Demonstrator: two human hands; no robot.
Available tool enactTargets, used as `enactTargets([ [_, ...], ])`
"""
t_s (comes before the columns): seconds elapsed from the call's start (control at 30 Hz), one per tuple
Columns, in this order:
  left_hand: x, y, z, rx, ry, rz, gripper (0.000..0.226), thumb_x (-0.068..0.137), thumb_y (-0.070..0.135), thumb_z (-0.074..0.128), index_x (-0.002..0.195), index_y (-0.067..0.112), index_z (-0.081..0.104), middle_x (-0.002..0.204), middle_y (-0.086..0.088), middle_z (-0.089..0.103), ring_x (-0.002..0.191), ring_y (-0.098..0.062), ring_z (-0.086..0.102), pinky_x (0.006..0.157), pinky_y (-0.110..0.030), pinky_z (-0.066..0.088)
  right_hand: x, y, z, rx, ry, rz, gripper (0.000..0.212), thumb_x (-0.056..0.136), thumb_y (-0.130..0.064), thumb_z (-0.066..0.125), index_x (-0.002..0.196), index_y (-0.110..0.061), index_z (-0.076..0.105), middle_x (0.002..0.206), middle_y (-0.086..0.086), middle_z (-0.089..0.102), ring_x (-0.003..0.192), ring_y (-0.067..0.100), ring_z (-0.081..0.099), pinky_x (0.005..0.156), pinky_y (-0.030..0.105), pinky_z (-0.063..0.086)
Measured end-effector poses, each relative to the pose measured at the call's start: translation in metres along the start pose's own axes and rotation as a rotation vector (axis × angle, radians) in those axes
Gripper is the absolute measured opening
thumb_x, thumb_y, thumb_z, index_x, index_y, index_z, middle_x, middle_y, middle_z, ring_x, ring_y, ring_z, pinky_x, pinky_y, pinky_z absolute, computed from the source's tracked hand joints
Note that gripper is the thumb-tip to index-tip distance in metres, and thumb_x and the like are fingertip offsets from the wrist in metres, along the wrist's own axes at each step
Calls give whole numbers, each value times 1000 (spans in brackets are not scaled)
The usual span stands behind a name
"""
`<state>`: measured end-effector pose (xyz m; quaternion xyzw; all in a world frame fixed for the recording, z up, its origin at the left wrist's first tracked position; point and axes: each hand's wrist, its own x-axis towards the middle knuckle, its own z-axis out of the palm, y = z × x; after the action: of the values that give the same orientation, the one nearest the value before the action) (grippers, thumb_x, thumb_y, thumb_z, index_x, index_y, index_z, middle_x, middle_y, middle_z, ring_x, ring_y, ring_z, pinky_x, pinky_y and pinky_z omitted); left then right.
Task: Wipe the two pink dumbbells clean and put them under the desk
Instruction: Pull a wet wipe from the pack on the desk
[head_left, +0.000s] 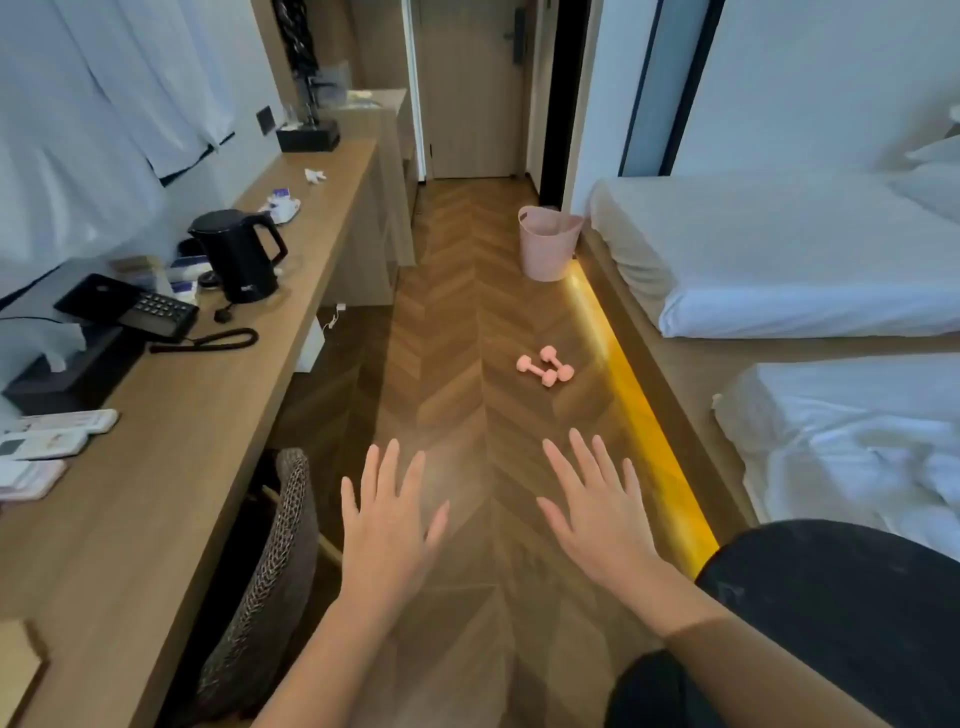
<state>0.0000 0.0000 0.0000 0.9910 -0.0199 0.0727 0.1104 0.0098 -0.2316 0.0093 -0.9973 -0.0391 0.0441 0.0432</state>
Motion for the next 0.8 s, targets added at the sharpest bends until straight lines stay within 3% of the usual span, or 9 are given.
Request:
enactTargets([
  [0.2, 93, -16, 22, -72, -107, -5, 71, 96, 57, 40, 156, 27, 17, 166, -4, 5, 152, -25, -7, 120, -50, 5, 77, 6, 9, -42, -18, 15, 66, 99, -62, 19, 155, -38, -6, 166, 0, -8, 152, 27, -8, 123, 52, 4],
  [0.4, 186, -33, 23, -46, -120, 90, 76, 92, 66, 33, 156, 29, 15, 166, -3, 5, 152, -25, -5, 120, -49, 4, 167, -3, 3, -96, -76, 87, 68, 99, -61, 20, 155, -37, -10, 165, 0, -11, 152, 26, -9, 123, 51, 4],
  [0.8, 328, -17, 79, -4, -319, 112, 74, 96, 62, 35, 157, 28, 10, 166, -3, 3, 152, -26, -4, 122, -50, 8, 299, 21, 33, -45, -142, 136, 66, 100, -62, 23, 155, -37, -3, 166, 2, -5, 152, 31, -6, 120, 56, 4],
])
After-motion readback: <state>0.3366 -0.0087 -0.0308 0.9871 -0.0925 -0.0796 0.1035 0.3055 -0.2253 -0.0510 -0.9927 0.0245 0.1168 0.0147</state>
